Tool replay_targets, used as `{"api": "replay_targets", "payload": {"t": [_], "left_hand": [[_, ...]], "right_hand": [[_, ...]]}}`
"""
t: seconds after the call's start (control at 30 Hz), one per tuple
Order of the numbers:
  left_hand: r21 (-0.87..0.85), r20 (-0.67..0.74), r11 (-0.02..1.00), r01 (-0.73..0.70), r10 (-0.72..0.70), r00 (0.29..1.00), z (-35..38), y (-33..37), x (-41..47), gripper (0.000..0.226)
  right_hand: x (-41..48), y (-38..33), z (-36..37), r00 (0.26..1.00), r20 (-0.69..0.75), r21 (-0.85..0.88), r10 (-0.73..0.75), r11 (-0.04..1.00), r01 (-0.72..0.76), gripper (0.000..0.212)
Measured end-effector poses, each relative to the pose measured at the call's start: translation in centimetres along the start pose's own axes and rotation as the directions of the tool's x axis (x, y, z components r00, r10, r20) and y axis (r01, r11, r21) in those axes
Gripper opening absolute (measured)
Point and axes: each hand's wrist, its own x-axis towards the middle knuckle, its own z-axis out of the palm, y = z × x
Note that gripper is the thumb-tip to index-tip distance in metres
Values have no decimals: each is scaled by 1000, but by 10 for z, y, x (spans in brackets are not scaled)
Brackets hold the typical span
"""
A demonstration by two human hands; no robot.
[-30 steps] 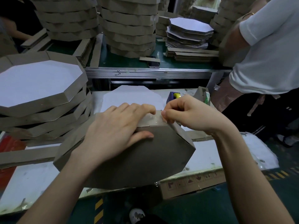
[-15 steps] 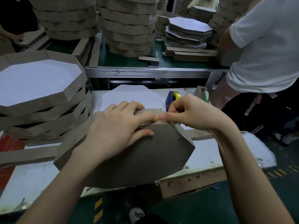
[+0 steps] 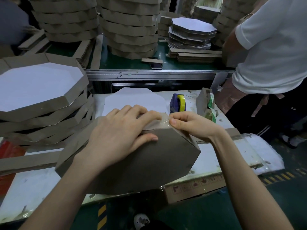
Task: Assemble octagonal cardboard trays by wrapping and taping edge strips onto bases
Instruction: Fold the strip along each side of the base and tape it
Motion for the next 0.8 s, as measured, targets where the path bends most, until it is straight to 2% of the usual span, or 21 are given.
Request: {"api": "replay_targets", "payload": {"t": [0.13,0.27,0.33,0.4,0.47,0.57,0.67,0.77,0.8], "left_hand": [[51,20,998,-43,42,999,-2,1,-1,49],[37,43,998,-41,40,998,-3,3,0,52],[-8,38,1000,-20,20,999,-3,1,0,57],[-23,50,1000,-13,14,999,-1,-1,2,60],[-43,31,999,-21,22,999,0,-3,2,55],[-59,-53,997,-48,45,998,3,-4,-1,43],[-37,-60,998,-60,58,997,4,-3,-3,45],[-56,-48,997,-47,44,998,3,-2,-3,47],[-58,-43,997,-42,40,998,3,-2,-4,47]], "right_hand": [[4,10,-5,997,74,143,5,990,-16,50],[-2,16,-12,988,140,252,-63,967,25,26],[-2,12,-10,994,99,248,-44,969,19,27],[2,2,-2,1000,25,197,-16,980,10,11],[9,-5,7,999,-21,127,-26,991,28,25],[12,-5,10,999,-26,177,-26,984,31,34],[9,-7,9,999,-37,174,37,984,-30,53],[8,-9,13,986,-141,126,91,989,-74,44],[8,-10,15,982,-165,97,97,992,-82,49]]}}
